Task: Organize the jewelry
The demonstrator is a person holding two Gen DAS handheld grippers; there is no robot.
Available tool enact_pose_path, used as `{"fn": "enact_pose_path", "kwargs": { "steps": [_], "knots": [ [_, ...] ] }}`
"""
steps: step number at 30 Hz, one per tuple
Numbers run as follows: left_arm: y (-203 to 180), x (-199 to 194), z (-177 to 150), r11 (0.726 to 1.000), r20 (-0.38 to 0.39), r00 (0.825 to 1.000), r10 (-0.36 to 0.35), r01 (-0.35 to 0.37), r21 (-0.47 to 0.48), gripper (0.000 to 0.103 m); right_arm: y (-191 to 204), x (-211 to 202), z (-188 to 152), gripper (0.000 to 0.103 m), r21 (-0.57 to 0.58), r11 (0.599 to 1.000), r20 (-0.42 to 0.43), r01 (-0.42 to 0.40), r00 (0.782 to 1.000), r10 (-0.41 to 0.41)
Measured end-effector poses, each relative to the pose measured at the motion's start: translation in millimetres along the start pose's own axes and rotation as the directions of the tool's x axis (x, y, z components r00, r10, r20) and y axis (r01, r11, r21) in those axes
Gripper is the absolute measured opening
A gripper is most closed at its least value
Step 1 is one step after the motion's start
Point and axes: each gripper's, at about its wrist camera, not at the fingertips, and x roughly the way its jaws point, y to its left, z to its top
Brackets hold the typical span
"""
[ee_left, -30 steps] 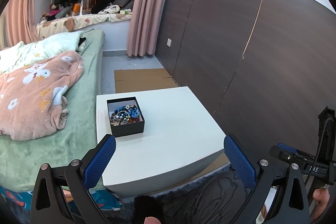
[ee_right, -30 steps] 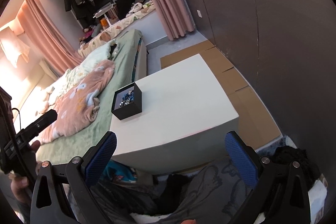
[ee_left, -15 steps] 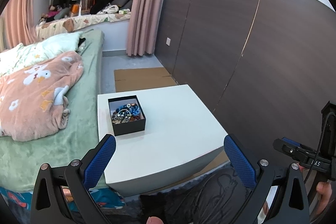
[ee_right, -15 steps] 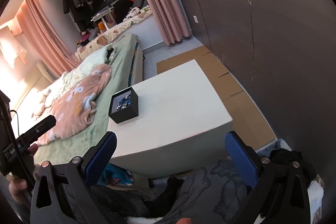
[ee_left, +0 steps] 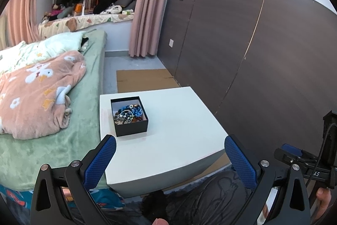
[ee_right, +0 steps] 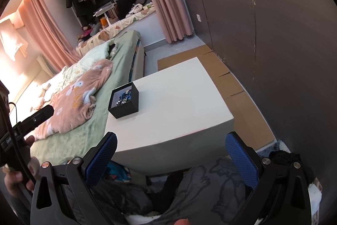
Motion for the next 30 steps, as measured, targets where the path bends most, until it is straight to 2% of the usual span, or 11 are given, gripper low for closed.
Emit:
{"fn": "enact_pose_path", "kwargs": {
  "steps": [18, 30],
  "knots": [
    [-18, -8, -2, 0.999, 0.021, 0.999, 0.025, -0.026, 0.023, 0.102, -14, -10, -5, 0.103, 0.023, 1.0, 0.009, -0.007, 1.0, 0.006],
    [-18, -11, -5, 0.999, 0.018, 1.0, 0.014, -0.015, 0.04, 0.102, -12, -10, -8, 0.103, 0.023, 1.0, 0.002, -0.006, 1.0, 0.006]
  ]
}}
